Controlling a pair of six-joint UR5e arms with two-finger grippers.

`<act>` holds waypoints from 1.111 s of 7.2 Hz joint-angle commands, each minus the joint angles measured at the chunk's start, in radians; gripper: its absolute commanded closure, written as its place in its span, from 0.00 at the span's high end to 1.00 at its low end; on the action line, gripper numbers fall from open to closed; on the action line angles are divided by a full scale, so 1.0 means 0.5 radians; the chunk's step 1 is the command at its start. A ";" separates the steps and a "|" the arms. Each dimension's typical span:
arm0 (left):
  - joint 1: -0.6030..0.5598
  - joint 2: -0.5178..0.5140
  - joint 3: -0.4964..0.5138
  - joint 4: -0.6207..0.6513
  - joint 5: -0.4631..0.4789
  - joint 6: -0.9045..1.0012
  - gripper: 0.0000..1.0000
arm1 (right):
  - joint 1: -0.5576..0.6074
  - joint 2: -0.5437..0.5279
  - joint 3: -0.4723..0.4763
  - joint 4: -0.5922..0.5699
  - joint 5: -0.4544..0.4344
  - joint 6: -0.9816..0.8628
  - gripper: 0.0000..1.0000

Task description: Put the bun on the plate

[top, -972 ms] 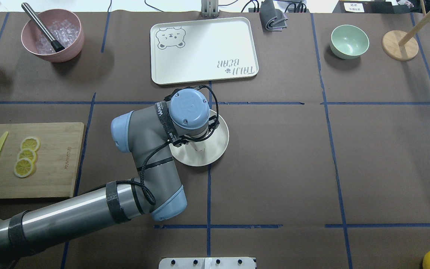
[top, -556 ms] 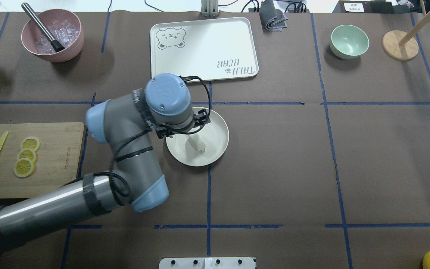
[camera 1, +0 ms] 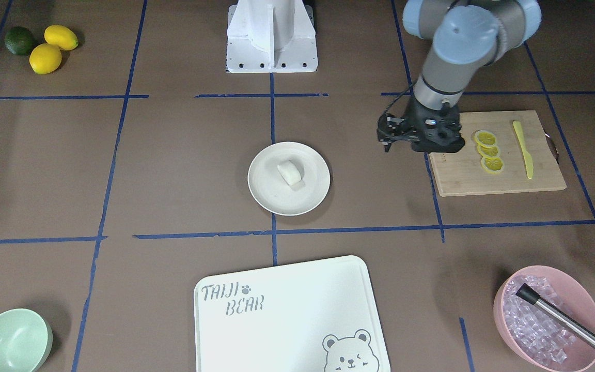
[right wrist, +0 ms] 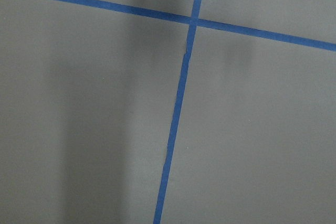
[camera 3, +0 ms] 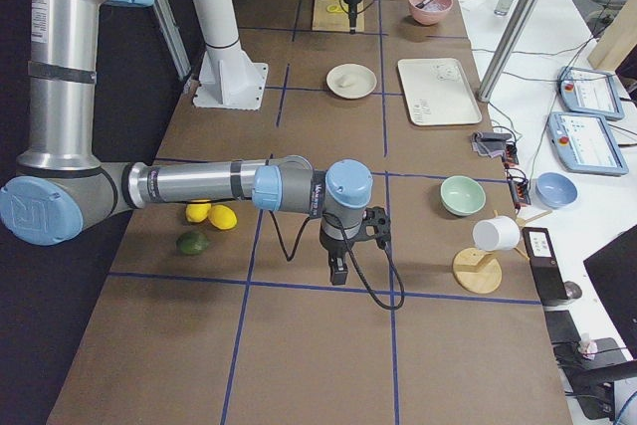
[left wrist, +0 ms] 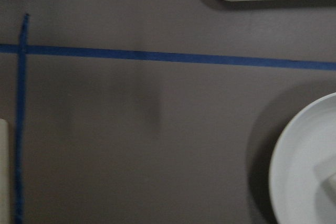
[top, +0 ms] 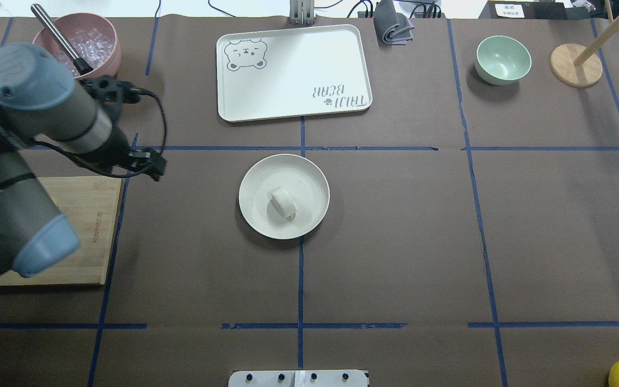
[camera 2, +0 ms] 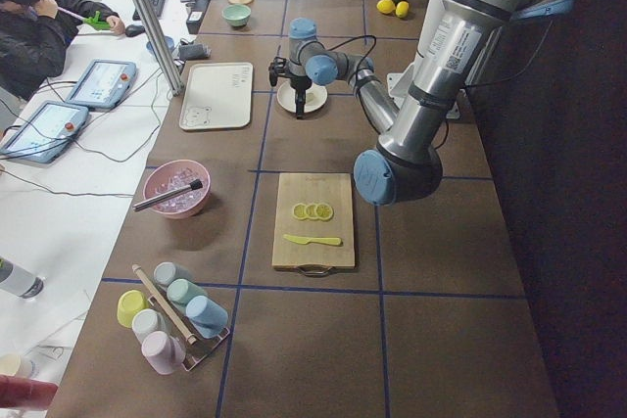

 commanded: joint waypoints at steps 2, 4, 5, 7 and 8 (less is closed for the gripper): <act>-0.788 0.542 0.103 -0.003 -0.473 1.347 1.00 | 0.000 0.000 -0.004 0.000 0.000 0.000 1.00; -1.145 0.788 0.250 -0.012 -0.654 1.708 1.00 | 0.000 -0.006 -0.004 0.000 0.003 -0.003 1.00; -1.247 0.865 0.260 -0.012 -0.664 1.712 1.00 | 0.000 -0.009 -0.007 0.000 0.000 -0.006 1.00; -1.272 0.943 0.290 -0.012 -0.649 1.706 1.00 | 0.000 -0.027 -0.010 0.000 0.003 -0.006 1.00; -1.345 0.937 0.379 -0.021 -0.646 1.697 1.00 | 0.000 -0.030 -0.010 0.000 0.003 -0.006 1.00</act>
